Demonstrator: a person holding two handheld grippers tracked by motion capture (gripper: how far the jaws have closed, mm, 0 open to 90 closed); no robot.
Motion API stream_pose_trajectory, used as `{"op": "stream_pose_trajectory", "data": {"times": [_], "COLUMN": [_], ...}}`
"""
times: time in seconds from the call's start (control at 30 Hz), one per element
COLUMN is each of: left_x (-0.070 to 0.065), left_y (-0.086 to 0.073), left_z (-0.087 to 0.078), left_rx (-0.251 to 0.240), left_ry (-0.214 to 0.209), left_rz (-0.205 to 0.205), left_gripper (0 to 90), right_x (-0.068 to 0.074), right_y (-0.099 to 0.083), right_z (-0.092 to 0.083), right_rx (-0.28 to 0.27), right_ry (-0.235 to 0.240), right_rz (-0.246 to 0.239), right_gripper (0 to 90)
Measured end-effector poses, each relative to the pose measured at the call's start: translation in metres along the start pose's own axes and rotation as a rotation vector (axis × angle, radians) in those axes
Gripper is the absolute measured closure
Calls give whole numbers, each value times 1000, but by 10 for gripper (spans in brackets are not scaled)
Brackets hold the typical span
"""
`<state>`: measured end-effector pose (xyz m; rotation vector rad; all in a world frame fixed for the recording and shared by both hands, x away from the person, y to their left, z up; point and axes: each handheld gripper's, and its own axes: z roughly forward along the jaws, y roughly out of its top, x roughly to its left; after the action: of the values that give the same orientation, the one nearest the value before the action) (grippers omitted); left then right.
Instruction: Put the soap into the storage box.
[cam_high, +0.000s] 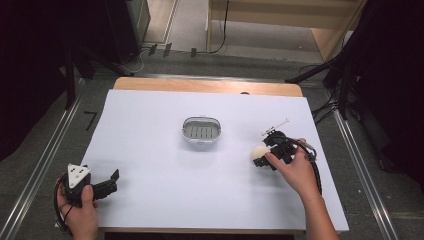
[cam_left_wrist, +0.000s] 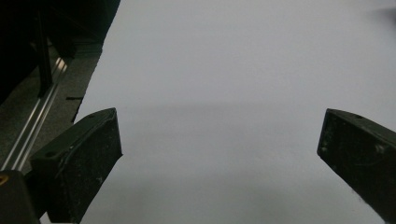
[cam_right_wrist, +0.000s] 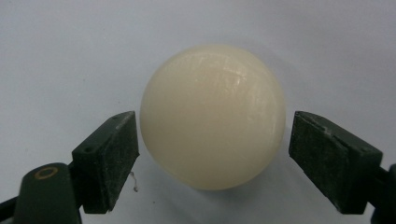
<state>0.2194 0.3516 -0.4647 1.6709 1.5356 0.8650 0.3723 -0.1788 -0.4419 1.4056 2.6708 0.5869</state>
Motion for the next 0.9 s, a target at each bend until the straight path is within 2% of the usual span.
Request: {"op": "stream_pose_trajectory", "data": {"times": [0.4,0.67,0.77,0.83,0.9], "left_x": [0,0,0,0,0], "left_y": [0,0,0,0,0], "left_z": [0,0,0,0,0], "left_rx": [2,3,-1,0,3], "left_ry": [-2,-2,0,-1,-2], "left_rz": [1,1,1,0,1], "left_gripper": [1,1,1,1,1], "right_x": [3,3,3,4,4], "right_y": [5,5,6,7,8], "right_z": [11,11,10,9,7], "right_rx": [19,19,20,12,4], "right_ry": [-15,-15,-14,-29,-25], "right_rz": [6,8,24,26,29], "right_gripper": [238,244,245,248,250]}}
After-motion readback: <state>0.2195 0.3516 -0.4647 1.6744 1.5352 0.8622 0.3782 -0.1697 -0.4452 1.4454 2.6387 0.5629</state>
